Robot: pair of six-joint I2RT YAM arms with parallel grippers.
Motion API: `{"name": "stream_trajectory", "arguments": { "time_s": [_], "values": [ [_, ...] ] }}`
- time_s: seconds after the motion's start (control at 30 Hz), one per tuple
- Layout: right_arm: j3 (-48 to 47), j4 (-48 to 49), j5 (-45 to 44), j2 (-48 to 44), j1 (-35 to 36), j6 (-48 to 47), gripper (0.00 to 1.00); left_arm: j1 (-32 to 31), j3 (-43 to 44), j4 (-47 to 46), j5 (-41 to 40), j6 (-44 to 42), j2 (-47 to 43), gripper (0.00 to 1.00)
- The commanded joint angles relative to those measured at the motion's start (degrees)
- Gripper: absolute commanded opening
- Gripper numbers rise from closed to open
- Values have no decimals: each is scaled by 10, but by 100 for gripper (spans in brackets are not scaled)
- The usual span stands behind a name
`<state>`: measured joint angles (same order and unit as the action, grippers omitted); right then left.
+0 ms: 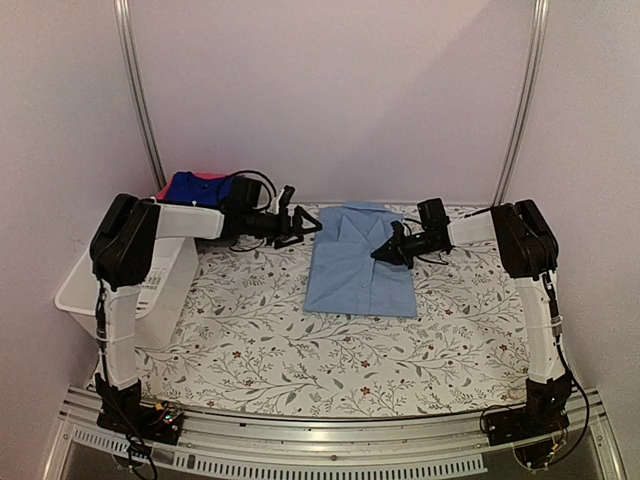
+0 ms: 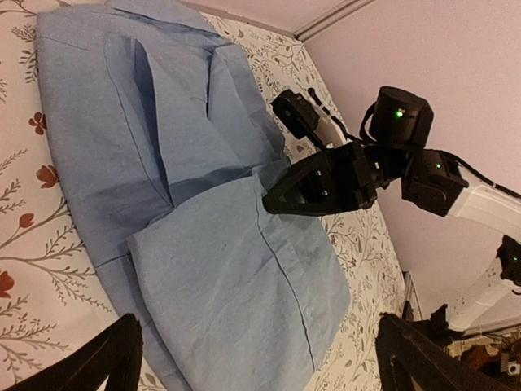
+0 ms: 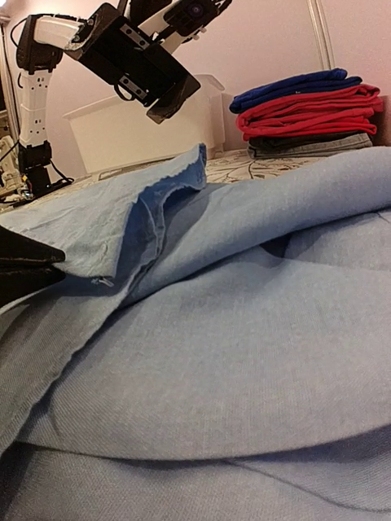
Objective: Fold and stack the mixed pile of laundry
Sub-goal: Adjust the 2/3-rectangle-folded shirt at the center of the board.
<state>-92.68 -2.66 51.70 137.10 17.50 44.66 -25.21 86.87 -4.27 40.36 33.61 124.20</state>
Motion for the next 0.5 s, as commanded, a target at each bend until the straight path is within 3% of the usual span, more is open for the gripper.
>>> {"name": "stream_trajectory", "arguments": {
  "time_s": [0.0, 0.3, 0.47],
  "values": [
    [-5, -13, -23, -16, -5, -20, 0, -21, 38, 8, 26, -14, 34, 100],
    [-30, -22, -22, 24, -5, -21, 0, -50, 97, -39, 91, 31, 118, 96],
    [-31, -53, -40, 31, -1, -37, 0, -48, 132, -47, 70, 59, 175, 96]
  ]
}}
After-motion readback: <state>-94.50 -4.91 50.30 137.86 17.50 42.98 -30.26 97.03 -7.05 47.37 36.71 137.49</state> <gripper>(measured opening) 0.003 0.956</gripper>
